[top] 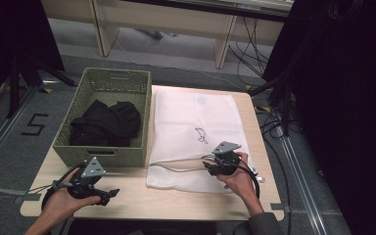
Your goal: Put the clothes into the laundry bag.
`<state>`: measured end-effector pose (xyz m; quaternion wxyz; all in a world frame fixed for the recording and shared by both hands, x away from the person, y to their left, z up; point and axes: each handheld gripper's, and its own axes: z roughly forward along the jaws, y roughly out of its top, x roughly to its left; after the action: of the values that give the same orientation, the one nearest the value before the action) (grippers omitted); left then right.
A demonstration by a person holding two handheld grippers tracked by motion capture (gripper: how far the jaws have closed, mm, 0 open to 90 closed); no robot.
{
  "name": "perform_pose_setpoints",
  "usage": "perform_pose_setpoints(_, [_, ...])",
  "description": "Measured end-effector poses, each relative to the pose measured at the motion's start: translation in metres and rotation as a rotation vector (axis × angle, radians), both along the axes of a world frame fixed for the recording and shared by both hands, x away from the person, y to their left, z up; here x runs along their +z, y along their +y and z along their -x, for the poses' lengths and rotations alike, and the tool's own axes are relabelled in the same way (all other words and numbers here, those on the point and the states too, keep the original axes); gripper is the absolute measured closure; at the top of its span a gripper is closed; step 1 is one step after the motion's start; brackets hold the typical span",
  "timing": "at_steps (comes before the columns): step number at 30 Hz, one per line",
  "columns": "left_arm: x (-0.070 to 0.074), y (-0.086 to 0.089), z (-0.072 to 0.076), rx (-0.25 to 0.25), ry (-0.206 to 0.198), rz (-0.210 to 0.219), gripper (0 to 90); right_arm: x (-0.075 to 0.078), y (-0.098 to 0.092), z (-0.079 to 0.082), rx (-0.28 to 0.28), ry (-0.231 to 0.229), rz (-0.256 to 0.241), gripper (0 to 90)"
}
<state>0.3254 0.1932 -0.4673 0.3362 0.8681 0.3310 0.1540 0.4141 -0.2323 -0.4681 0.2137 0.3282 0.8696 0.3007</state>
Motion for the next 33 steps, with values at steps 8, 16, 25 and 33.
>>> perform_pose_setpoints(8, [0.000, 0.000, 0.000, 0.006, 0.009, 0.004, 16.2, -0.006, 0.007, -0.012, 0.007, 0.018, 0.057, 47.3])
perform_pose_setpoints(16, [-0.001, 0.000, 0.000, 0.005, 0.009, 0.002, 16.2, -0.003, 0.010, -0.021, 0.038, -0.025, 0.081, 70.4])
perform_pose_setpoints(25, [-0.001, 0.000, 0.001, 0.004, 0.007, -0.004, 16.2, 0.021, 0.006, -0.022, 0.023, -0.073, 0.016, 81.7])
perform_pose_setpoints(33, [0.004, -0.002, 0.002, 0.020, 0.009, 0.036, 16.7, 0.040, 0.003, -0.023, 0.015, -0.108, -0.045, 84.1])
